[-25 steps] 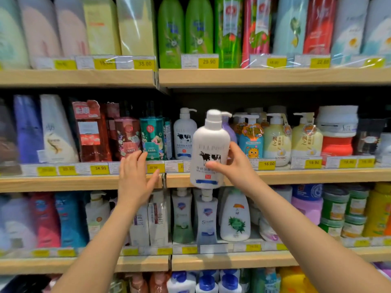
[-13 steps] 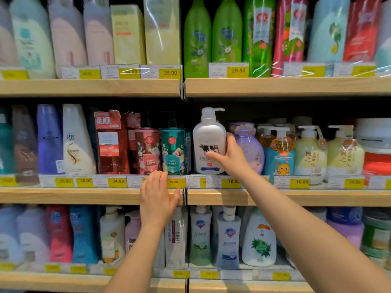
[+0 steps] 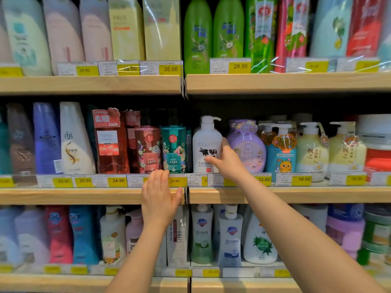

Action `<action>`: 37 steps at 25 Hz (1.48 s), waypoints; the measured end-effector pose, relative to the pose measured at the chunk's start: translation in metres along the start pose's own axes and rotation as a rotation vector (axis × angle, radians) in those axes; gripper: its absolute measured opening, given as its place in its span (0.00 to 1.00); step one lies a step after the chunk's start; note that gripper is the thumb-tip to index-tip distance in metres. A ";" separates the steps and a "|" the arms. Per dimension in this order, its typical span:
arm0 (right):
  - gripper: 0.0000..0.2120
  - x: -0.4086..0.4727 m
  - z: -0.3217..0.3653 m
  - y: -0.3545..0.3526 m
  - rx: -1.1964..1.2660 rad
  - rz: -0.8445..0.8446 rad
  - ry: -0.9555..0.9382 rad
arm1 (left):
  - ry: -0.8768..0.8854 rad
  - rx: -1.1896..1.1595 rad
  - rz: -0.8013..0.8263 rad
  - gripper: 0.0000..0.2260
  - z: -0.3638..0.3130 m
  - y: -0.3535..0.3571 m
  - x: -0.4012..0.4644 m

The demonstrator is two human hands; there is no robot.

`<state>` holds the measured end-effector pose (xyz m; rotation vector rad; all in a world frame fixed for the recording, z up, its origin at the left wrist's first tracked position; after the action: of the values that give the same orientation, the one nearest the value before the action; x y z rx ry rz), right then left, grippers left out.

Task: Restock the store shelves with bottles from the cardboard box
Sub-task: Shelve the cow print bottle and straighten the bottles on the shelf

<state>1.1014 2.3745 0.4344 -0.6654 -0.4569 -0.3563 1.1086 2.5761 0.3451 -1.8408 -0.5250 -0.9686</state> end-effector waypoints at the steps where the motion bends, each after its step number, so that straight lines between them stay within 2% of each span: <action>1: 0.18 -0.003 0.003 0.000 -0.050 -0.017 -0.009 | 0.001 -0.002 0.004 0.27 0.000 0.000 0.000; 4: 0.24 -0.009 0.011 -0.003 -0.163 -0.086 -0.046 | 0.008 -0.022 0.007 0.28 0.000 0.000 0.000; 9: 0.34 -0.027 0.010 -0.018 -0.197 -0.137 -0.168 | 0.026 -0.046 0.014 0.29 0.002 0.007 -0.001; 12: 0.33 -0.049 -0.001 -0.048 -0.228 -0.190 -0.205 | 0.006 -0.096 -0.017 0.28 0.003 0.003 -0.003; 15: 0.31 -0.070 -0.016 -0.074 -0.267 -0.220 -0.201 | -0.021 -0.275 -0.089 0.29 -0.018 -0.019 0.001; 18: 0.31 -0.075 -0.024 -0.087 -0.350 -0.207 -0.205 | 0.205 -0.359 -0.178 0.29 -0.081 -0.038 0.019; 20: 0.32 -0.069 -0.022 -0.091 -0.390 -0.238 -0.209 | 0.267 -0.346 -0.144 0.29 -0.117 -0.035 0.041; 23: 0.35 -0.054 -0.016 -0.087 -0.434 -0.254 -0.227 | 0.123 -0.233 -0.011 0.34 -0.134 -0.016 0.064; 27: 0.42 -0.030 -0.018 -0.073 -0.516 -0.256 -0.148 | -0.007 -0.079 0.009 0.39 -0.130 0.003 0.074; 33: 0.48 -0.020 -0.023 -0.063 -0.596 -0.342 -0.116 | -0.074 -0.173 0.033 0.40 -0.131 0.014 0.079; 37: 0.46 -0.019 -0.025 -0.066 -0.568 -0.336 -0.107 | -0.088 -0.189 0.060 0.39 -0.130 0.020 0.085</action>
<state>1.0629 2.3127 0.4411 -1.1668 -0.5765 -0.7875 1.1222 2.4459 0.4320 -2.0641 -0.4404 -0.9257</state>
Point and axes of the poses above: each hand's wrist, its own x-axis towards the middle knuckle, its own y-axis out of the palm, z = x × y, the point moved 3 cm from there along x, towards the middle knuckle, and after that the axes turned 2 degrees about -y, right-handed, at the moved point
